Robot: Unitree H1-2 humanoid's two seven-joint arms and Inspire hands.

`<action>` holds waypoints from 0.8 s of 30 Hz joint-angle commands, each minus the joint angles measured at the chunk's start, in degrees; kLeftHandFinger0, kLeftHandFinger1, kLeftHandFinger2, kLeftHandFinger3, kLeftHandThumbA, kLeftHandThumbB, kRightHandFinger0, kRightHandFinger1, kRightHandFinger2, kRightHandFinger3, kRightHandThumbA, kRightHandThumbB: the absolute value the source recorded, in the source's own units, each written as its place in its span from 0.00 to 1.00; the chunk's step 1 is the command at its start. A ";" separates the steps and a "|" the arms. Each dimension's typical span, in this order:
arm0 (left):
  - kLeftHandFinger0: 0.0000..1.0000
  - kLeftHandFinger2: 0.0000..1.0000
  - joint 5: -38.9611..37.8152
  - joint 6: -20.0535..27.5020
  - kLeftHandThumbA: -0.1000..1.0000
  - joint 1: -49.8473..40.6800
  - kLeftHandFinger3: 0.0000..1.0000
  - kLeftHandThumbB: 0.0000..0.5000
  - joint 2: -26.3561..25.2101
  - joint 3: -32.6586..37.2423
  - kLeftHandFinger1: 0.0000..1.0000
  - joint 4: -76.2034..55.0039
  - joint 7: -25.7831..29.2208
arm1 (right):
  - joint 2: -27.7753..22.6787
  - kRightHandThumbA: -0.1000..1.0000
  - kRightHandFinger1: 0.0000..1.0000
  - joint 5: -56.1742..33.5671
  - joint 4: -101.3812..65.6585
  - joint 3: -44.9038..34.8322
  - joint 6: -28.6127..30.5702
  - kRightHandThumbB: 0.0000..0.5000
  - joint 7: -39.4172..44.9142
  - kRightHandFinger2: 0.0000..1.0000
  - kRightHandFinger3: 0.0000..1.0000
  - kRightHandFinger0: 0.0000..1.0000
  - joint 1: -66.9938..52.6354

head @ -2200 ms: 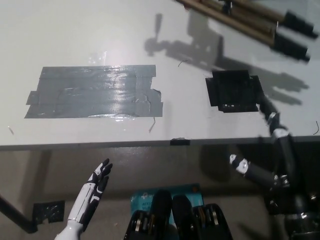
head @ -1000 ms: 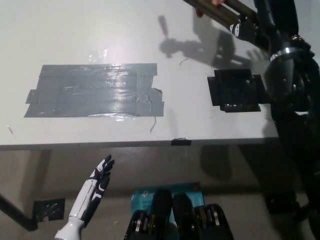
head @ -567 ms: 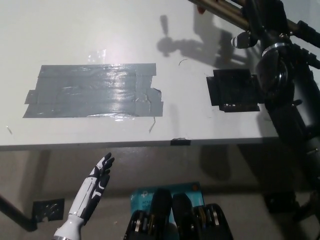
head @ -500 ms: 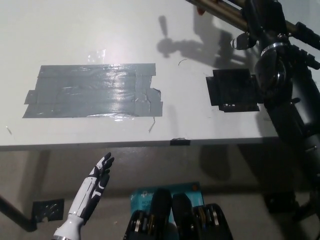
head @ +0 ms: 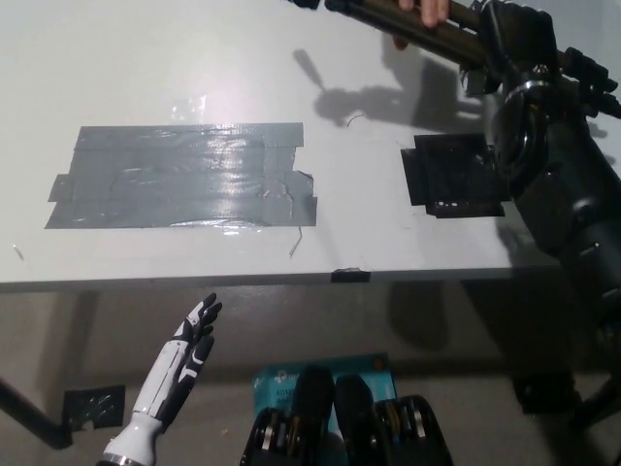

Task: A person hands a tripod to the robot which it grabs with its right hand and places in the middle of the table in front of it

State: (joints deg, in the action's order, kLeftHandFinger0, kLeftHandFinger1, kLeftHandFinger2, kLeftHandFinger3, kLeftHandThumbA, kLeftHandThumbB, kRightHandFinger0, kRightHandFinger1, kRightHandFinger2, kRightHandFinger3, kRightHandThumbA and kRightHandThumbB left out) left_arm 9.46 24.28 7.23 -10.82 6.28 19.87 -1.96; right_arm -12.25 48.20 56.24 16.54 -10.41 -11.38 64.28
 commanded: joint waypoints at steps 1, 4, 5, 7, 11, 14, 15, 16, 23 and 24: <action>1.00 1.00 -0.44 2.00 1.00 0.90 1.00 0.58 -0.69 -0.16 1.00 -1.65 -0.80 | -1.66 0.00 0.41 0.33 2.04 1.41 10.93 0.40 -19.61 0.84 0.76 0.00 8.02; 1.00 1.00 -0.37 2.12 1.00 0.57 1.00 0.58 -0.65 -0.20 1.00 -1.82 -0.66 | -1.72 0.00 0.46 0.08 1.82 1.48 11.61 0.36 -20.41 0.90 0.80 0.00 7.89; 1.00 1.00 -0.30 2.21 1.00 0.59 1.00 0.58 -0.66 -0.21 1.00 -1.78 -0.59 | -1.72 0.00 0.48 0.04 1.88 1.51 11.74 0.35 -20.65 0.92 0.81 0.00 7.99; 1.00 1.00 0.08 1.94 1.00 0.61 1.00 0.58 -0.79 -0.22 1.00 -1.91 -0.47 | -1.89 0.00 0.53 0.10 1.66 1.66 12.20 0.32 -21.28 0.98 0.85 0.01 8.20; 1.00 1.00 -0.21 2.14 1.00 0.95 1.00 0.57 -0.76 -0.32 1.00 -1.66 -0.51 | -2.35 0.00 0.50 -1.36 -1.13 0.62 14.60 0.26 -20.92 0.87 0.95 0.00 7.96; 1.00 1.00 -0.63 1.49 1.00 1.04 1.00 0.60 -0.76 -0.21 1.00 -1.70 -0.99 | -2.41 0.00 0.51 -1.91 -4.16 0.13 14.15 0.29 -18.79 0.83 1.00 0.00 7.41; 1.00 1.00 -0.70 0.98 1.00 0.97 1.00 0.60 -0.77 -0.18 1.00 -1.85 -1.15 | -2.28 0.00 0.52 -2.30 -5.74 -0.13 13.78 0.29 -17.38 0.85 1.00 0.00 7.05; 1.00 1.00 -0.77 0.80 1.00 0.94 1.00 0.60 -0.80 -0.23 1.00 -2.04 -1.21 | -2.11 0.00 0.54 -2.34 -6.49 0.01 14.11 0.33 -17.08 0.86 1.00 0.01 6.91; 0.99 1.00 -0.81 1.23 1.00 0.89 1.00 0.61 -0.70 -0.28 1.00 -1.74 -1.33 | -2.18 0.00 0.46 -0.29 -19.33 2.48 14.69 0.45 -12.78 0.84 0.78 0.00 0.35; 0.99 1.00 -0.65 1.24 1.00 0.95 1.00 0.60 -0.78 -0.30 1.00 -1.69 -1.34 | -2.40 0.00 0.41 -0.28 -21.39 2.90 14.74 0.43 -11.40 0.81 0.77 0.00 -1.03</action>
State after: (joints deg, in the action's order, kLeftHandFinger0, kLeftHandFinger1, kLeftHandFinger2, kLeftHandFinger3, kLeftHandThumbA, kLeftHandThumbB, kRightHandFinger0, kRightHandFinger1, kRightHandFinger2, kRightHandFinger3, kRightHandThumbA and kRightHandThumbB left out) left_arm 9.32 24.27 7.34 -10.88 6.28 19.68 -2.59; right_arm -12.82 47.87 44.38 18.17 -0.21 -21.95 62.85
